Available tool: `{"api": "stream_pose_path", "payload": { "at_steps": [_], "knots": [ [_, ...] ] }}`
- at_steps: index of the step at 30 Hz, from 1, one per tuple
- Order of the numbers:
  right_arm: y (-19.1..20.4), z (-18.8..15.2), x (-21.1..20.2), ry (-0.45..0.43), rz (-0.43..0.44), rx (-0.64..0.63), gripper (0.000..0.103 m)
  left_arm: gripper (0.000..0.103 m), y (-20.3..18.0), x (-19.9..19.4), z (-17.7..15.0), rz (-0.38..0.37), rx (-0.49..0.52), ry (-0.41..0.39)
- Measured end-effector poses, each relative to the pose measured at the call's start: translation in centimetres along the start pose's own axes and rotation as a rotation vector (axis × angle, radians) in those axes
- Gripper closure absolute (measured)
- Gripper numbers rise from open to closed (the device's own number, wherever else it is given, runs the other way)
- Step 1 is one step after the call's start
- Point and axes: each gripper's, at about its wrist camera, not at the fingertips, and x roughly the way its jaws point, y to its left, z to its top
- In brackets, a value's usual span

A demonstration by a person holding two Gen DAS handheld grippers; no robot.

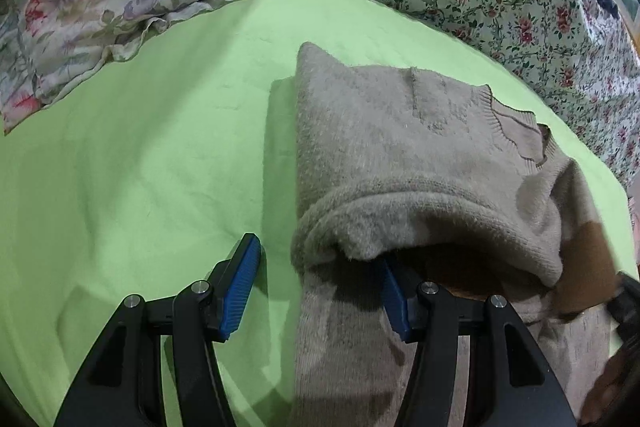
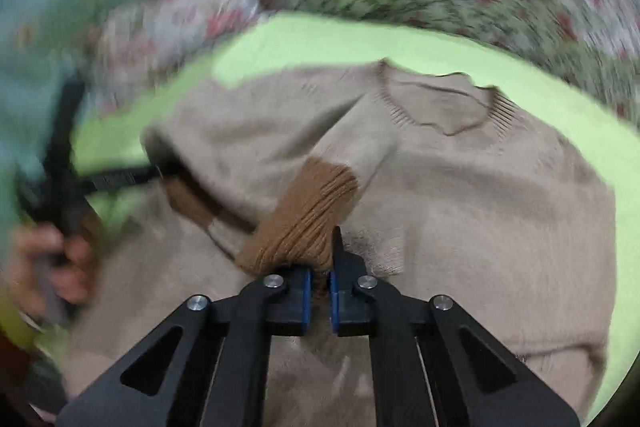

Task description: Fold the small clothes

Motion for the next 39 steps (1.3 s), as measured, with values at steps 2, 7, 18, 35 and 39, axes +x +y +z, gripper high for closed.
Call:
{"api": "stream_pose_path", "payload": {
  "at_steps": [2,7,18,35,39],
  "knots": [
    [-2.2,0.7,-2.0,-0.045,0.027,0.105,0.097,0.047,0.1,0.1,0.1,-0.003,-0.006,-0.004],
    [-11.2,1.2,-7.7,-0.193,0.066,0.425,0.097,0.047,0.3,0.0,0.1,0.0,-0.016,-0.01],
    [-18.3,-0.4,-5.5,-0.152,-0.014,0.596,0.096,0.044,0.2,0.3,-0.2,-0.001,-0.009,-0.027],
    [-18.9,-4.9,-6.5,-0.114,-0.022,0.698,0.043,0.044,0.2,0.4,-0.5,0.003,-0.013,-0.045],
    [-16.7,-3.8,-4.0,0.009,-0.018,0.581,0.094,0.044,0.2,0.4,-0.5,0.002,-0.012,-0.045]
  ]
}}
